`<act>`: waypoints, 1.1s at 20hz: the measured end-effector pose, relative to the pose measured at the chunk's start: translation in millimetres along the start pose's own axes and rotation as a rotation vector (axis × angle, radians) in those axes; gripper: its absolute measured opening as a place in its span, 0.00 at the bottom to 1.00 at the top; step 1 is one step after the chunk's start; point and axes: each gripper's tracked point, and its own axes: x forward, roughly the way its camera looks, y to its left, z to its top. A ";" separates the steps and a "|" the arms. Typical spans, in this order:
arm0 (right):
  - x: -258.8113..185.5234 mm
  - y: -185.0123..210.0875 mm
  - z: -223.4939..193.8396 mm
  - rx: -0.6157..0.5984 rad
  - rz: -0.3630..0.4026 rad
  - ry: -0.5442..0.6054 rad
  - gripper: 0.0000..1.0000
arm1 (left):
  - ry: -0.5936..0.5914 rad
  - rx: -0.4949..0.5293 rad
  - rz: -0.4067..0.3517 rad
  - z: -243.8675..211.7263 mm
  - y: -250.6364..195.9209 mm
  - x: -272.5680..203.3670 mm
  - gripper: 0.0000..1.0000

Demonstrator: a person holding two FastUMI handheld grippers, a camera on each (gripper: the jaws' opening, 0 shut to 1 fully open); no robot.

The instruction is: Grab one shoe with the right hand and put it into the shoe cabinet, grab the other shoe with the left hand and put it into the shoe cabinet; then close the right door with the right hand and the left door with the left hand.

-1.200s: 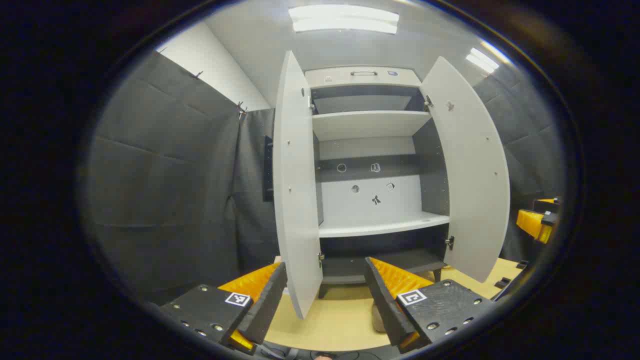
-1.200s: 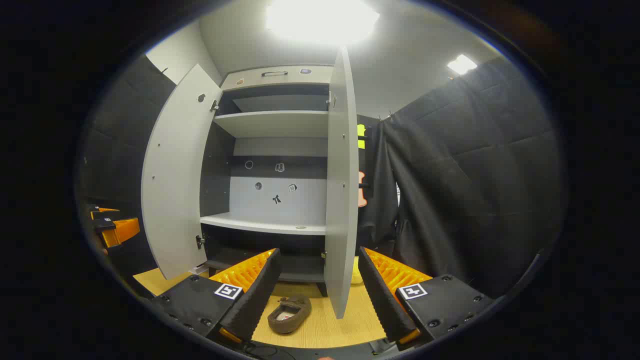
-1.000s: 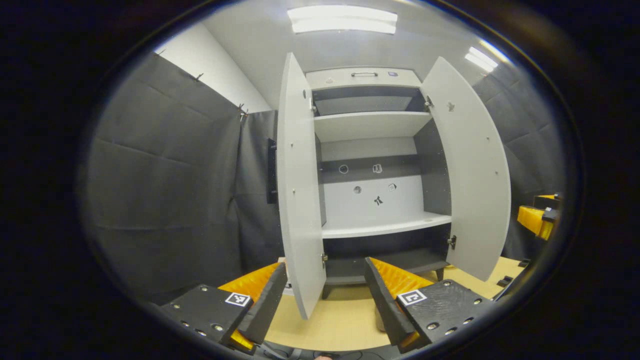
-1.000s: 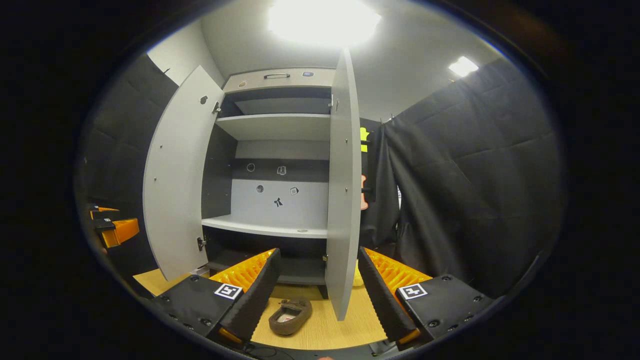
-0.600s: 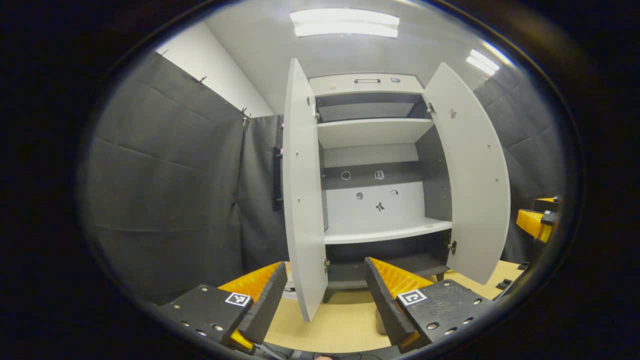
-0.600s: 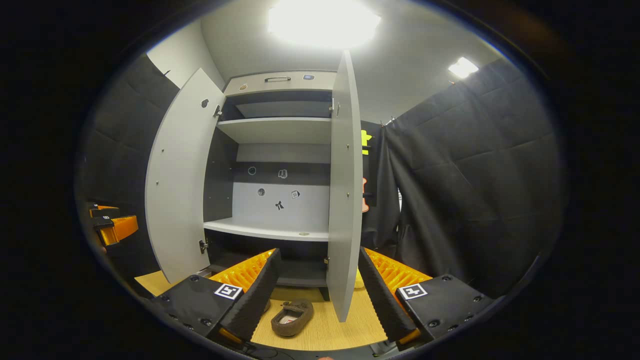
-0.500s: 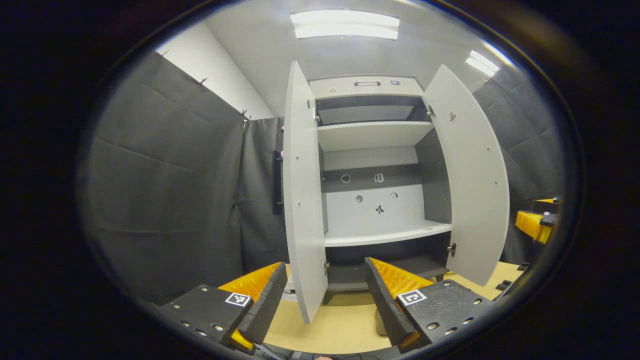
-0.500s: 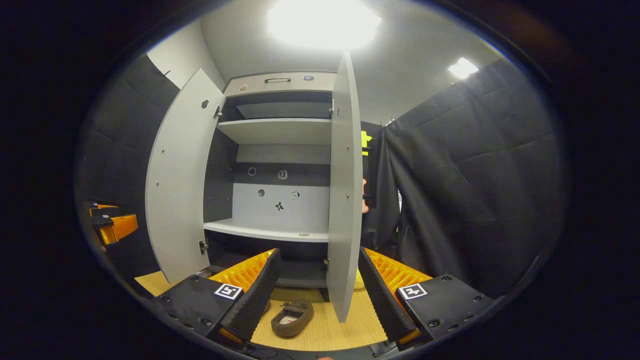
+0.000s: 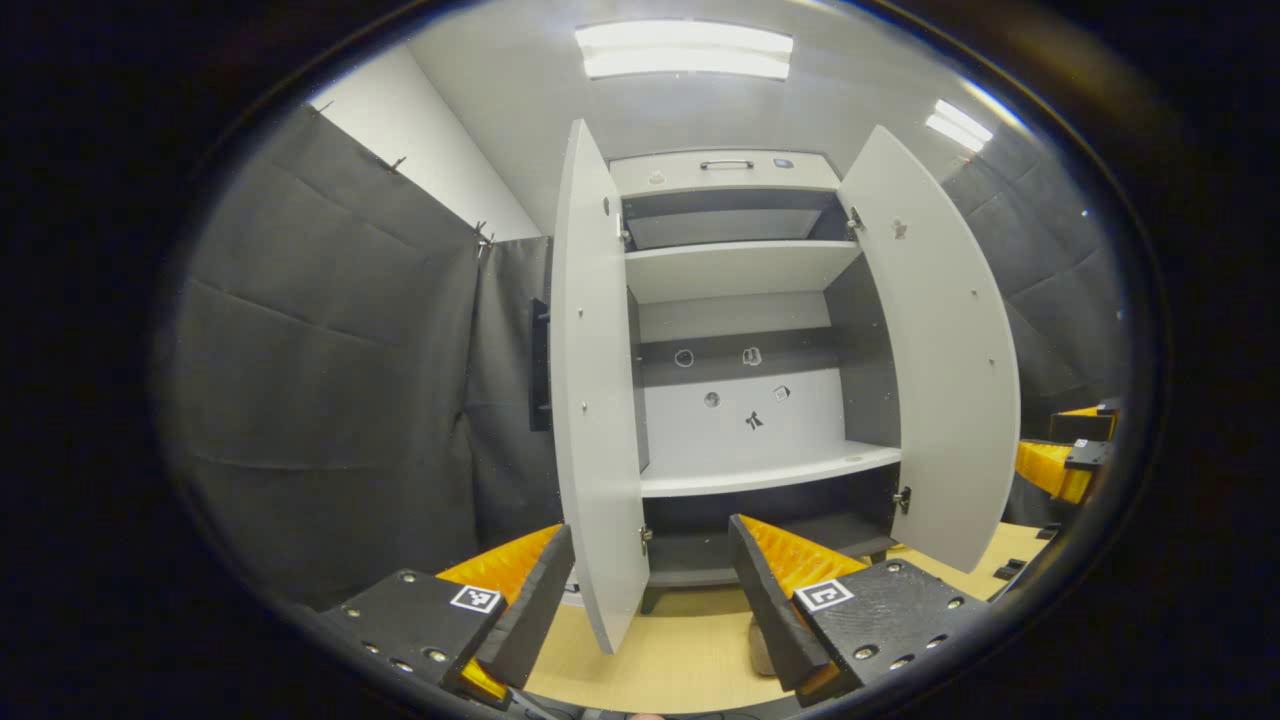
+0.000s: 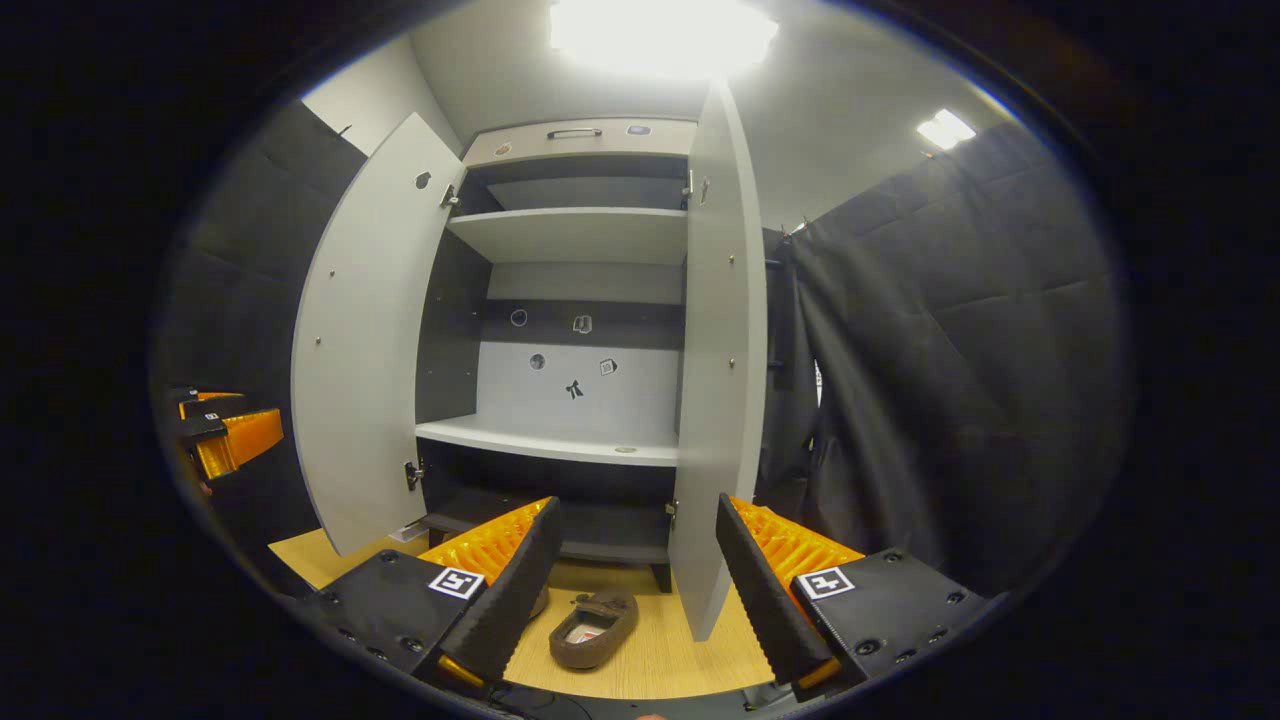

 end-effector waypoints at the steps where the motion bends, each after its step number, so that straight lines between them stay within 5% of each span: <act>1: 5.9 4.8 -5.7 -0.003 0.013 0.017 0.98 | 0.006 -0.002 -0.002 -1.5 -0.7 3.5 0.90; 4: 23.4 20.3 -28.1 -0.007 0.047 0.079 0.98 | 0.012 -0.012 -0.003 -5.5 -0.7 12.2 0.90; 5: 30.4 24.5 -34.4 -0.004 0.056 0.099 0.98 | 0.012 -0.014 -0.005 -5.4 -0.9 15.5 0.96; 6: 37.7 28.0 -41.1 -0.002 0.065 0.118 0.98 | 0.012 -0.014 -0.007 -6.9 -1.8 17.9 0.90; 22: 125.9 65.5 -180.2 0.051 0.165 0.466 0.98 | 0.055 -0.020 -0.065 -34.0 -34.0 81.1 0.90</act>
